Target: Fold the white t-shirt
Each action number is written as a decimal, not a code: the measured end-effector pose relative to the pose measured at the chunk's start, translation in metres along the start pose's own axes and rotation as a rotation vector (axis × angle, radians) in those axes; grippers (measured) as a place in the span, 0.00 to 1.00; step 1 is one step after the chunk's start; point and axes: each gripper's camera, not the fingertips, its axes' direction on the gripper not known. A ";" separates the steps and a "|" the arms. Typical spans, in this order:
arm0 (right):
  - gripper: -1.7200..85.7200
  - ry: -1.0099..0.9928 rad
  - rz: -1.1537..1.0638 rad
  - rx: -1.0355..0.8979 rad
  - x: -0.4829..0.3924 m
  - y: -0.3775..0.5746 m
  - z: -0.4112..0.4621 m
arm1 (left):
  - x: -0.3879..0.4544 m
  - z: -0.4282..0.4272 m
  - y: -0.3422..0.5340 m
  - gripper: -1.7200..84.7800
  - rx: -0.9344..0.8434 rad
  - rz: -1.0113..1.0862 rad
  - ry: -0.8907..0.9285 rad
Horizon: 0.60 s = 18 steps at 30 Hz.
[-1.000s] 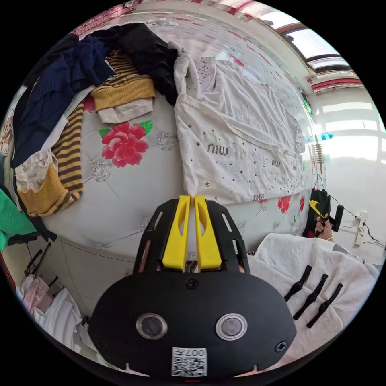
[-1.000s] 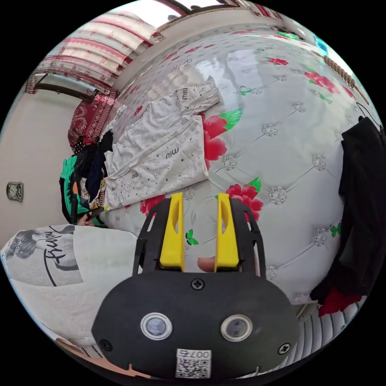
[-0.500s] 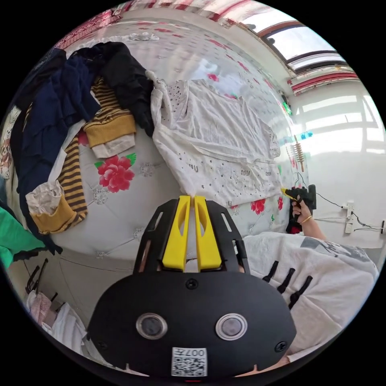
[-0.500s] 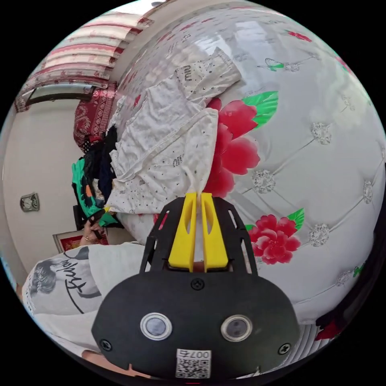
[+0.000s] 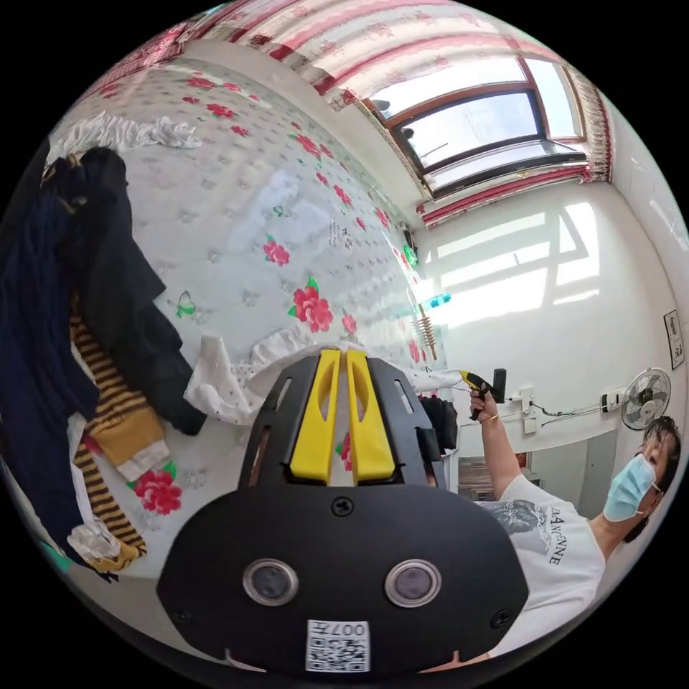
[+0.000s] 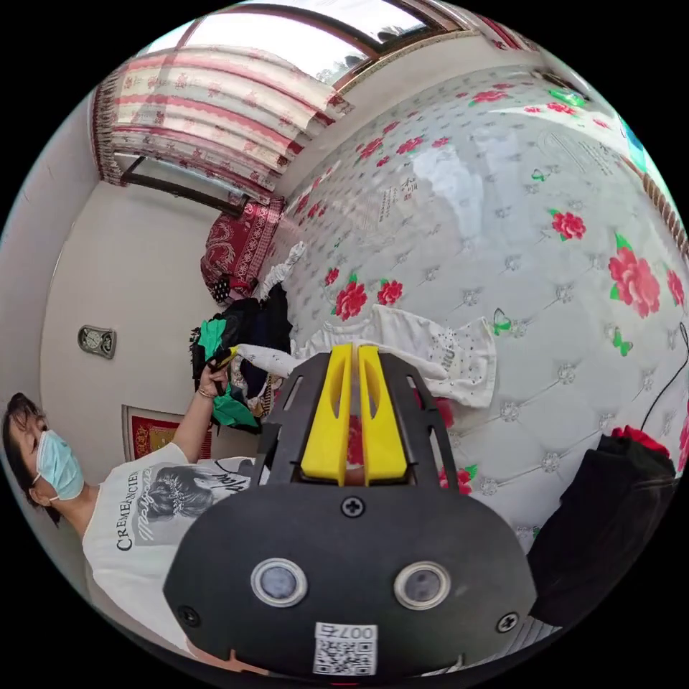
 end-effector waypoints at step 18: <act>0.02 0.195 -0.141 -0.030 -0.029 0.207 -0.018 | 0.023 0.040 0.200 0.01 -0.247 0.181 -0.323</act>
